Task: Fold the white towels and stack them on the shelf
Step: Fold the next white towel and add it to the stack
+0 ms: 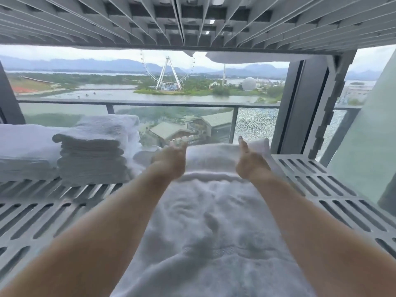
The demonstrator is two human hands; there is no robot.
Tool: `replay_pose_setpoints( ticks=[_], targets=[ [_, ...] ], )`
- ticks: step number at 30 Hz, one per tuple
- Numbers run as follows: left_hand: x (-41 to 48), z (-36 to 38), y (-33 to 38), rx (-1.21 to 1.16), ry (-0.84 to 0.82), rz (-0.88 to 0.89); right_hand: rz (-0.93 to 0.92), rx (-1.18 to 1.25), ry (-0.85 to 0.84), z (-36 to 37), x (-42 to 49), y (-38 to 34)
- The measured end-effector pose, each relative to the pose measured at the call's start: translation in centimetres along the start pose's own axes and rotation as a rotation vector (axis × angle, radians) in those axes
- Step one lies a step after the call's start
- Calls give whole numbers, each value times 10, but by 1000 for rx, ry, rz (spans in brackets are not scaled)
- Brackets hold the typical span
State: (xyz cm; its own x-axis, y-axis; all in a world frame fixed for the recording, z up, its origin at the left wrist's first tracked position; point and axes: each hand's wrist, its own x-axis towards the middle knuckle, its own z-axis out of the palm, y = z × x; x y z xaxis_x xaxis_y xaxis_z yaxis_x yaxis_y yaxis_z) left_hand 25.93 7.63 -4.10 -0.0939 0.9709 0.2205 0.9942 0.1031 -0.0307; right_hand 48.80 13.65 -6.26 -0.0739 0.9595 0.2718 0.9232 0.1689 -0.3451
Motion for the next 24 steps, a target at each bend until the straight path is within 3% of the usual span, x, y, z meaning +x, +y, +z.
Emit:
replay_pose_setpoints(
  ticks=[4,10,16,19,24],
  targets=[
    [-10,24,-31,-191,20,46,-61,15,-199,34,9,27],
    [-39,20,-89,-275,208,-176,-78,-65,-256,31,12,32],
    [-82,8,-104,-172,-37,-310,-64,-33,-144,33,-1,-16],
    [-101,4,-101,-131,-160,-243,-214,29,-170,38,-20,-65],
    [-122,2,-96,-155,-218,-126,-398,57,-223,57,-56,-117]
  ],
)
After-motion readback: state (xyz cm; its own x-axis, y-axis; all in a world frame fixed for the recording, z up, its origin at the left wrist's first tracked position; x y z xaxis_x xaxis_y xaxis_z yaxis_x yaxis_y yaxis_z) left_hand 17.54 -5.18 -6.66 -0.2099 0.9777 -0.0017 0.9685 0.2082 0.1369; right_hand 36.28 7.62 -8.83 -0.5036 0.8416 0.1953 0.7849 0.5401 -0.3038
